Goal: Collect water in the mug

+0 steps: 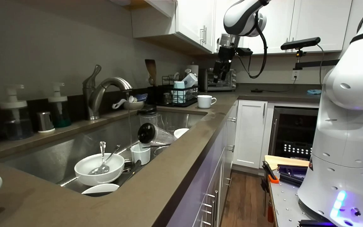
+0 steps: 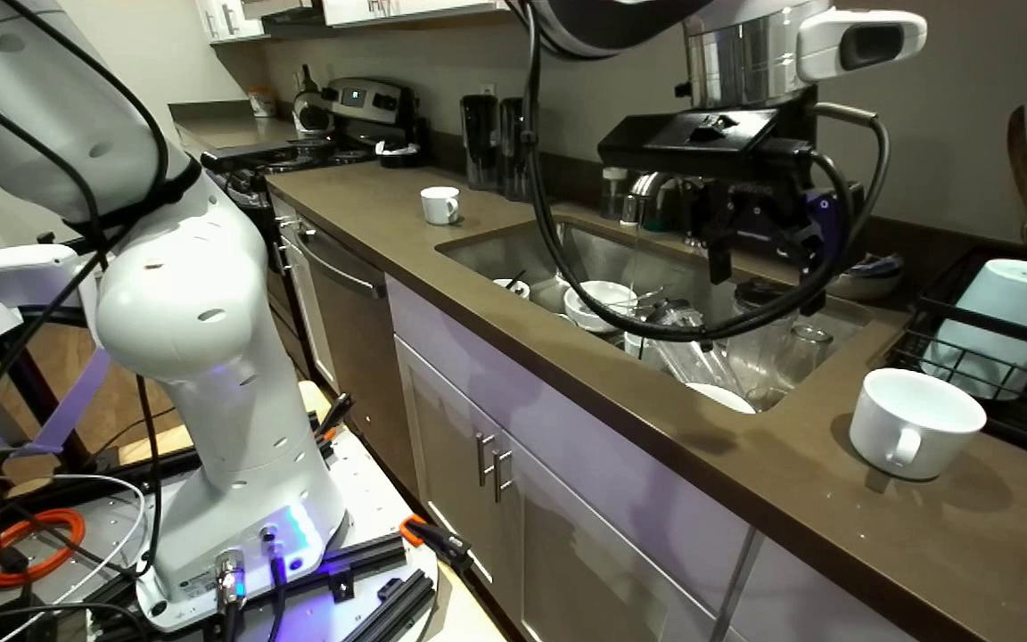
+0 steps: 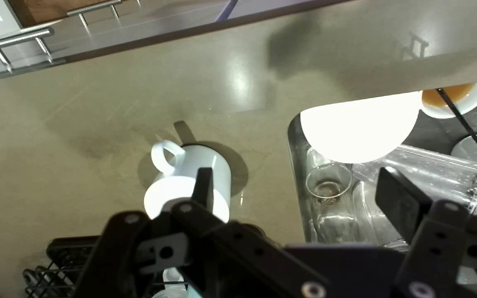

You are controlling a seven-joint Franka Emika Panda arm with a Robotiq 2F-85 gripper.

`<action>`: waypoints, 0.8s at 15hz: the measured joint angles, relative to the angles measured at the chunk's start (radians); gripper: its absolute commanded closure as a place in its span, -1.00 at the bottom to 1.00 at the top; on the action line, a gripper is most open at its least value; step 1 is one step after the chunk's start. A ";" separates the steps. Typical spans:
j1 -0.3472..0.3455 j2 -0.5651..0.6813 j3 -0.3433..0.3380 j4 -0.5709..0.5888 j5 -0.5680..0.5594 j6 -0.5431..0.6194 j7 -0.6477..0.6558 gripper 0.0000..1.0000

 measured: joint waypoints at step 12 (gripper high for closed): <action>0.001 0.151 -0.039 0.093 0.107 0.002 -0.156 -1.00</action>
